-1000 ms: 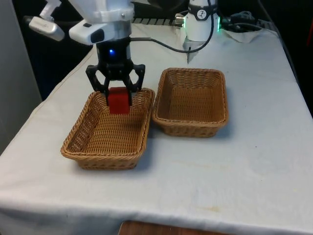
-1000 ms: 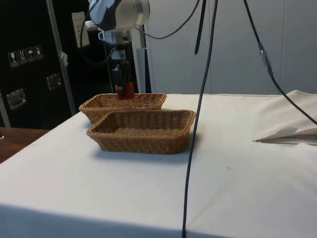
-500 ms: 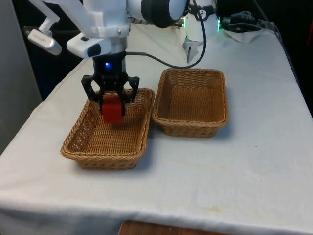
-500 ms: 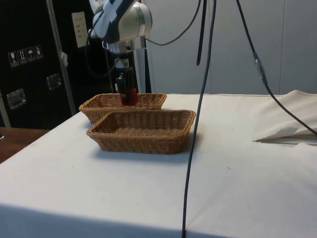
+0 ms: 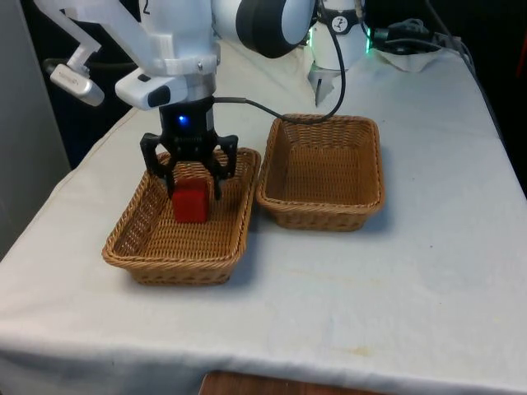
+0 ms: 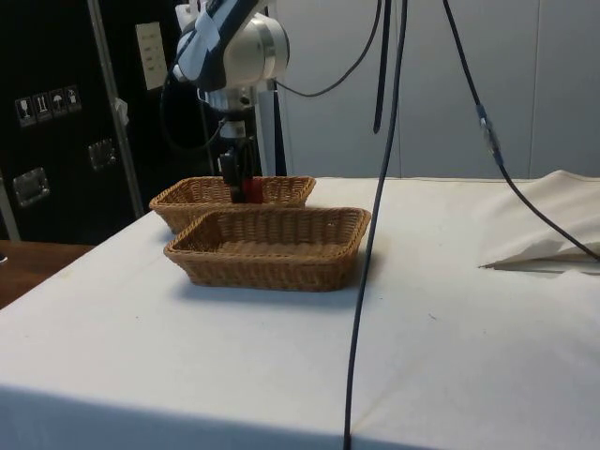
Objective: Pick up the red cube and place it into the right basket.
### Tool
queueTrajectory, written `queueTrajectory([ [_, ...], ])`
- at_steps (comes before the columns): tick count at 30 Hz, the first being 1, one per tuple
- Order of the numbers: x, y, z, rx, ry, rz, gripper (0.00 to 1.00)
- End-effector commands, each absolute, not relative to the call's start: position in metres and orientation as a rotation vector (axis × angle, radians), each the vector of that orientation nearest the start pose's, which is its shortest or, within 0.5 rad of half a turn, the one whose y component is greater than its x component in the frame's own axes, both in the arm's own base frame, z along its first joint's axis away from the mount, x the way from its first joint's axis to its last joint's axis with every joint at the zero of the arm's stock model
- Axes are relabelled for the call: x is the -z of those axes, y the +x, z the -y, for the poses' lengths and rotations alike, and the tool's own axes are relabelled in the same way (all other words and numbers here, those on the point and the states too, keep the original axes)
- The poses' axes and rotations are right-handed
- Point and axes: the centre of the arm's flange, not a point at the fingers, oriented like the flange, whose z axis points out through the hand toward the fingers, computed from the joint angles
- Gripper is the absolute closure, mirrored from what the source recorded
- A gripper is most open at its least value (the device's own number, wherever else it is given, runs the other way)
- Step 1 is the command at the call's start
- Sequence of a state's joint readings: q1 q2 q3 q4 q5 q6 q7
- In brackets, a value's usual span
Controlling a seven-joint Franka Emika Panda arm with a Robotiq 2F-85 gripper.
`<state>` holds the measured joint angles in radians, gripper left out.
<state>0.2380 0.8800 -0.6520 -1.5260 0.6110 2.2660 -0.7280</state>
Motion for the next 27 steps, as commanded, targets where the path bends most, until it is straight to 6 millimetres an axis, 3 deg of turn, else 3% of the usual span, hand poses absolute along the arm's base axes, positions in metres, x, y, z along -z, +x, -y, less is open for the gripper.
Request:
queueTrajectory([
  [1,-0.213,0.684,0.196,0.097,-3.176,0.197,0.59],
  [2,-0.213,0.684,0.196,0.099,-3.174,0.195,0.39],
  [4,-0.214,0.684,0.196,0.090,-3.178,0.195,0.19],
  [5,-0.213,0.684,0.196,0.098,-3.173,0.194,0.19],
  [7,-0.212,0.684,0.197,0.098,-3.174,0.192,0.02],
  [14,-0.213,0.684,0.197,0.098,-3.172,0.189,0.00],
  [27,-0.261,0.680,0.202,0.104,-3.160,0.152,0.00],
])
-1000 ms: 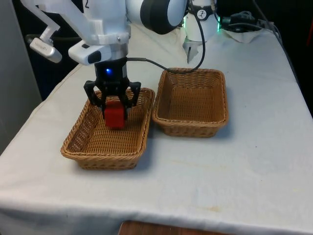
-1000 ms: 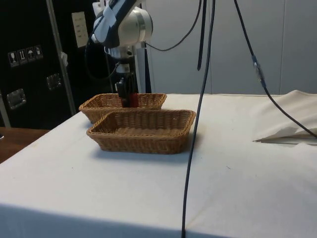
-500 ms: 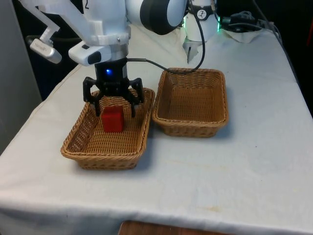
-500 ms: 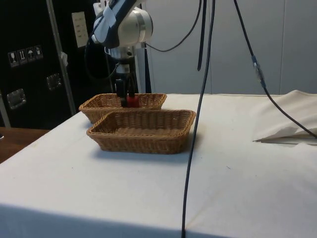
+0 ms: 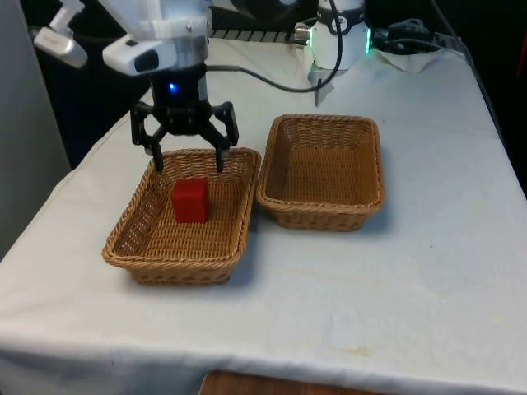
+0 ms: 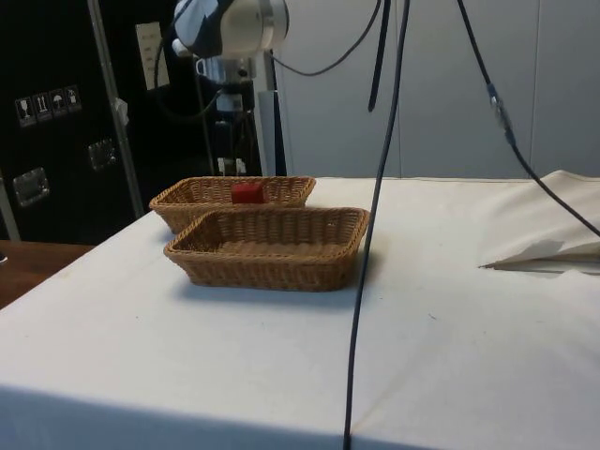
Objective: Pick up the red cube and place it into the right basket.
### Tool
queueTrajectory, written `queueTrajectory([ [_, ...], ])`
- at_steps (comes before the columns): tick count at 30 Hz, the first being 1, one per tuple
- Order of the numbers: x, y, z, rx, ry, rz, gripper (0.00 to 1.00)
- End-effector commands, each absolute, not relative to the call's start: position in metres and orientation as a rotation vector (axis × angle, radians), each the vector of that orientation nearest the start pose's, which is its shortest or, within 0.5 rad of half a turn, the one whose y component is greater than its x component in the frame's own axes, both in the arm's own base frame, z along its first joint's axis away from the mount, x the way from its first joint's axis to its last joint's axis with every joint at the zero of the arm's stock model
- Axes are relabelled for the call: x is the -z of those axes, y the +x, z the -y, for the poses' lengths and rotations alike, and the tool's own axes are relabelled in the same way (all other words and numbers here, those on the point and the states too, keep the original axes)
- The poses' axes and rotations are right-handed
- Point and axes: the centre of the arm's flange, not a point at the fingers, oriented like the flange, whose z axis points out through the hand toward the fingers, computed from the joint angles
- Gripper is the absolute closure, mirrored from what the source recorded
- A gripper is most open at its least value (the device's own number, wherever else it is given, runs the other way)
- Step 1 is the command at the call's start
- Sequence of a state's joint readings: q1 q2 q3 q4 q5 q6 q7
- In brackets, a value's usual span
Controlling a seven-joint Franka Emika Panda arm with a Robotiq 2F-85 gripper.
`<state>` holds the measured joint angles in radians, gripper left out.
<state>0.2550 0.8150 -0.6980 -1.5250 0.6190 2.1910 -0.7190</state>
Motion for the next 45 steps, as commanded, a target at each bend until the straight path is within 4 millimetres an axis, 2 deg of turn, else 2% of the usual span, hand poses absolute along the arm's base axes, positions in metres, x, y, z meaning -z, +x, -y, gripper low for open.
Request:
queueTrajectory([
  [1,-0.268,0.680,0.202,0.106,-3.158,0.145,0.00],
  [2,-0.272,0.680,0.200,0.107,-3.155,0.141,0.00],
  [3,-0.267,0.681,0.203,0.112,-3.149,0.150,0.00],
  [9,-0.297,0.677,0.192,0.107,-3.147,0.116,0.00],
  [11,-0.304,0.676,0.189,0.109,-3.144,0.114,0.00],
  [12,-0.300,0.678,0.190,0.108,-3.136,0.119,0.00],
  [19,-0.324,0.672,0.169,0.102,-3.153,0.126,0.00],
  [21,-0.325,0.672,0.168,0.095,-3.147,0.130,0.00],
  [30,-0.345,0.666,0.140,0.088,-3.184,0.145,0.00],
  [31,-0.341,0.668,0.145,0.078,-3.170,0.145,0.00],
  [35,-0.352,0.665,0.129,0.089,-3.193,0.153,0.00],
  [39,-0.358,0.664,0.119,0.089,-3.202,0.161,0.00],
  [40,-0.355,0.665,0.122,0.071,-3.192,0.160,0.00],
  [41,-0.361,0.664,0.114,0.090,-3.206,0.165,0.00],
  [45,-0.366,0.662,0.105,0.092,-3.213,0.175,0.00],
])
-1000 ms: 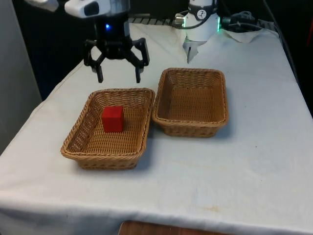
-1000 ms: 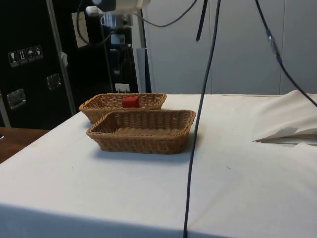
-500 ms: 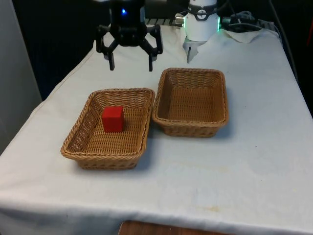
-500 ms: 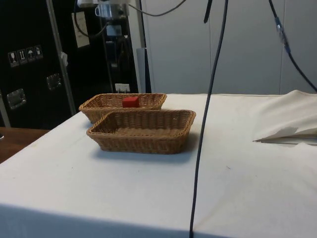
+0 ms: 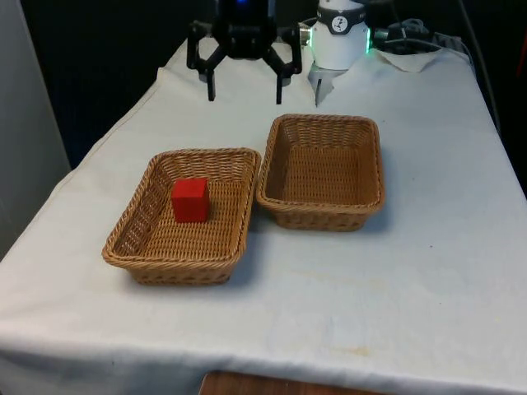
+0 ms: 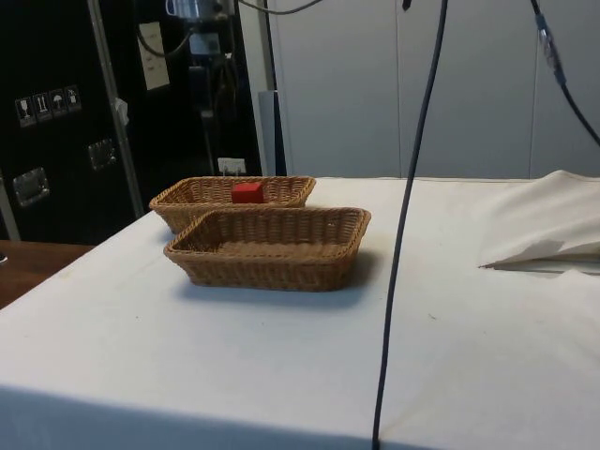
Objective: Pick up the red cube and place it into the right basket.
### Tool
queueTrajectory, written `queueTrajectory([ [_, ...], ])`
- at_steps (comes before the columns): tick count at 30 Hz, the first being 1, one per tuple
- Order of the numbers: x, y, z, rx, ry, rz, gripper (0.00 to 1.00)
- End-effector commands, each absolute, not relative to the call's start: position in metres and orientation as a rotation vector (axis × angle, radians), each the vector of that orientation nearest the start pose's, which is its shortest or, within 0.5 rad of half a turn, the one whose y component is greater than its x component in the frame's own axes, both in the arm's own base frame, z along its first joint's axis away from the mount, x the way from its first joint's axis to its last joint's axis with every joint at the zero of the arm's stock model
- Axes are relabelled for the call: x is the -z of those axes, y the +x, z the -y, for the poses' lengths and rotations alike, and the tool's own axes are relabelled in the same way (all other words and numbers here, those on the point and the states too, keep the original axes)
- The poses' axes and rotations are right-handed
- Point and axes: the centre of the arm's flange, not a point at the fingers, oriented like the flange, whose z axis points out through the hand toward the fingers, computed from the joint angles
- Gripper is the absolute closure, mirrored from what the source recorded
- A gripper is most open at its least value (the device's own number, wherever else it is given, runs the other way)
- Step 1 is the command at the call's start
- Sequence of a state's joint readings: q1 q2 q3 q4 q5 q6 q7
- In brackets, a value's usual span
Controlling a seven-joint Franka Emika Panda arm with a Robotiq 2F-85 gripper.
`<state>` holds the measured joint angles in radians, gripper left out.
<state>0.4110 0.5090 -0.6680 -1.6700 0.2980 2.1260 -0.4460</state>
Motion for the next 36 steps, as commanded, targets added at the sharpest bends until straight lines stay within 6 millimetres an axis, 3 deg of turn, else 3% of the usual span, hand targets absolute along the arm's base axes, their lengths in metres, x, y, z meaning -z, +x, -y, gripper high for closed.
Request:
queueTrajectory([
  [1,-0.368,0.662,0.100,0.094,-3.215,0.181,0.00],
  [3,-0.367,0.663,0.102,0.075,-3.204,0.181,0.00],
  [18,-0.372,0.650,0.056,0.127,-3.226,0.213,0.00],
  [19,-0.370,0.652,0.060,0.104,-3.218,0.214,0.00],
  [26,-0.372,0.641,0.032,0.131,-3.219,0.214,0.00],
  [36,-0.371,0.637,0.024,0.129,-3.215,0.217,0.00],
])
